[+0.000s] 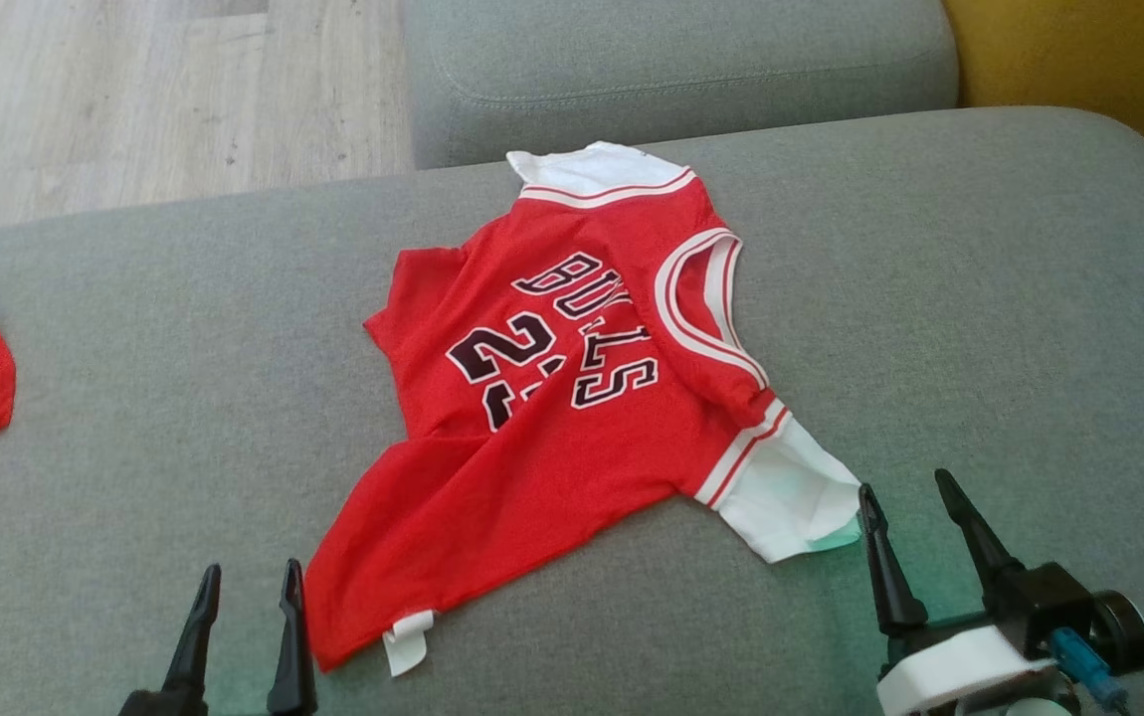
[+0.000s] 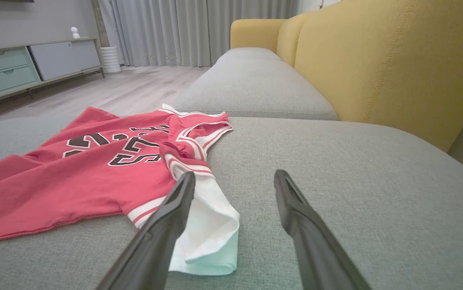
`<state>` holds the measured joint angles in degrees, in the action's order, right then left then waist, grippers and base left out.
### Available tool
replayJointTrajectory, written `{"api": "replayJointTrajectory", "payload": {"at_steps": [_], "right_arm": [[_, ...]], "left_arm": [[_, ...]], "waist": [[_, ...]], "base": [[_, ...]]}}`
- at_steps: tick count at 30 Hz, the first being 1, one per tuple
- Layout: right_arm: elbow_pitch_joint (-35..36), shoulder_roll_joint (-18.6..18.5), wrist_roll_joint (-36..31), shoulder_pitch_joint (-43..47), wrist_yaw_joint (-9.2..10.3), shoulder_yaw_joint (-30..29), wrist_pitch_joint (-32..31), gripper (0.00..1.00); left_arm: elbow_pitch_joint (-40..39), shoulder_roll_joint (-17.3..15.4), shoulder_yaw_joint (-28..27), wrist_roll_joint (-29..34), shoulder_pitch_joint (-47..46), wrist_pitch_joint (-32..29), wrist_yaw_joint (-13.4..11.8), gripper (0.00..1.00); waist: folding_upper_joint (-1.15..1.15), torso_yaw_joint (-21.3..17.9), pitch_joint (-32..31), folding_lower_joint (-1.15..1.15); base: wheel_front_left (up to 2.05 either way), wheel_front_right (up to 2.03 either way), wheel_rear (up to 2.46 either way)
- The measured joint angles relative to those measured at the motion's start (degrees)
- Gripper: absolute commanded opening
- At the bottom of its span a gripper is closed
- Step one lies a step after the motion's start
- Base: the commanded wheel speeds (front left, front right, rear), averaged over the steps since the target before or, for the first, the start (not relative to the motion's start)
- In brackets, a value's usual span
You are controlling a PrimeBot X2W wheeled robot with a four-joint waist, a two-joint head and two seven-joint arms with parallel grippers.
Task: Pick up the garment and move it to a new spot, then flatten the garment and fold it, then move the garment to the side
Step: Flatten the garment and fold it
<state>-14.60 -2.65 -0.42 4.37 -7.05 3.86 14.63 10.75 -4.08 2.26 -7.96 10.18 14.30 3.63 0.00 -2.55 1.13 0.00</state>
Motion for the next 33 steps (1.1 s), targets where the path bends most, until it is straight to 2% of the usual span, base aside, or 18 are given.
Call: {"api": "replayJointTrajectory", "payload": {"at_steps": [5, 9, 12, 23, 33], "right_arm": [[0.0, 0.0, 0.1, -0.2, 0.0, 0.2, 0.0, 1.0], [-0.5, 0.0, -0.1, -0.4, 0.0, 0.1, 0.0, 1.0], [-3.7, 0.0, -1.7, -1.3, 0.0, 0.0, -0.6, 1.0], [-12.8, 0.0, -4.2, -8.5, -0.01, 0.6, -10.7, 1.0], [-18.2, 0.0, -4.0, -12.7, 0.0, -0.2, -10.2, 1.0]], "left_arm": [[0.3, 0.4, -0.3, 0.7, 0.2, 0.0, 0.5, 1.0], [2.2, 0.5, 1.7, 1.7, 1.9, 0.1, 1.4, 1.0], [4.3, 0.4, 3.8, 2.2, 3.2, -0.3, 1.9, 1.0], [7.7, -0.2, 7.1, 2.9, 0.3, -2.0, 2.4, 1.0], [11.5, -1.1, 8.7, 2.9, -4.9, -1.5, 2.9, 1.0]], "waist": [[0.0, 0.1, -0.2, 0.0], [0.0, -0.1, -0.6, 0.0], [0.0, 0.1, -0.6, 0.0], [0.0, 1.1, 1.5, 0.0], [0.0, 1.4, 4.6, 0.01]], "base": [[0.0, 0.0, 0.0], [0.0, 0.0, 0.0], [0.0, 0.0, 0.0], [0.0, 0.0, 0.0], [0.0, 0.0, 0.0]]}}
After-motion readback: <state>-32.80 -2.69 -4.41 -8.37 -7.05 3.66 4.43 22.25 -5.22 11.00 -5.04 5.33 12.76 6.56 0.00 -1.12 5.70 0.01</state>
